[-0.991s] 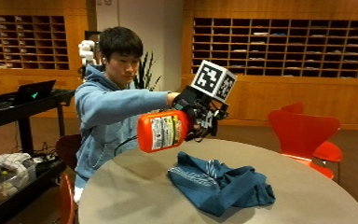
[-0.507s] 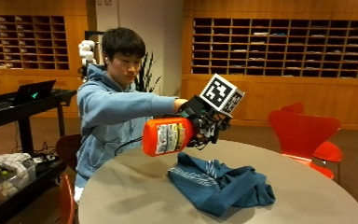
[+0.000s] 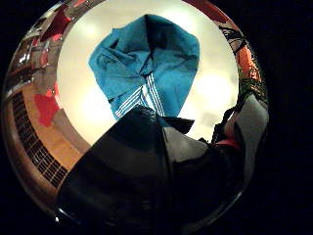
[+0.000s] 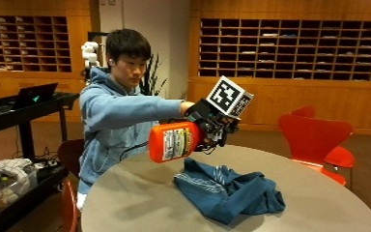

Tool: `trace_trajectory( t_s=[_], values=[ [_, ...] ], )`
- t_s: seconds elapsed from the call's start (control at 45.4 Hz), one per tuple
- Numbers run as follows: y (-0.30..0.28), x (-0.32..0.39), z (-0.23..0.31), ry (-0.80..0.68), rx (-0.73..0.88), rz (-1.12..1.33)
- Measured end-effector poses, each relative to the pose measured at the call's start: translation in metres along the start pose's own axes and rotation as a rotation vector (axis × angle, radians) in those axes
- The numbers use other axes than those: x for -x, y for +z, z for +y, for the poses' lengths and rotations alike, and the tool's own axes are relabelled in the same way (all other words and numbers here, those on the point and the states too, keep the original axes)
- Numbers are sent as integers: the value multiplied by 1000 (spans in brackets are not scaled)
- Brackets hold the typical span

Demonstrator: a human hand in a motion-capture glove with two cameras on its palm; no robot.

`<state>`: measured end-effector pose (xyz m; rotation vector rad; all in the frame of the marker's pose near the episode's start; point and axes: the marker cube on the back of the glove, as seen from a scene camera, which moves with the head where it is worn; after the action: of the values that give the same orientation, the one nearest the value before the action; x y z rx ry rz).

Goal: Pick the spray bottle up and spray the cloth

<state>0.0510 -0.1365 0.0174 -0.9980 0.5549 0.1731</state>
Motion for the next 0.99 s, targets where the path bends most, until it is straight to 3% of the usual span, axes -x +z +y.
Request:
trace_trajectory(
  t_s=[0.132, 0.375, 0.551, 0.771, 0.991],
  values=[
    [-9, 9, 4, -98, -62, -124],
    [-73, 43, 45, -444, -351, -651],
    [-105, 94, 72, -594, -515, -964],
    [-113, 158, 61, -637, -646, -1364],
    [-80, 223, 25, -549, -709, -1514]
  ],
)
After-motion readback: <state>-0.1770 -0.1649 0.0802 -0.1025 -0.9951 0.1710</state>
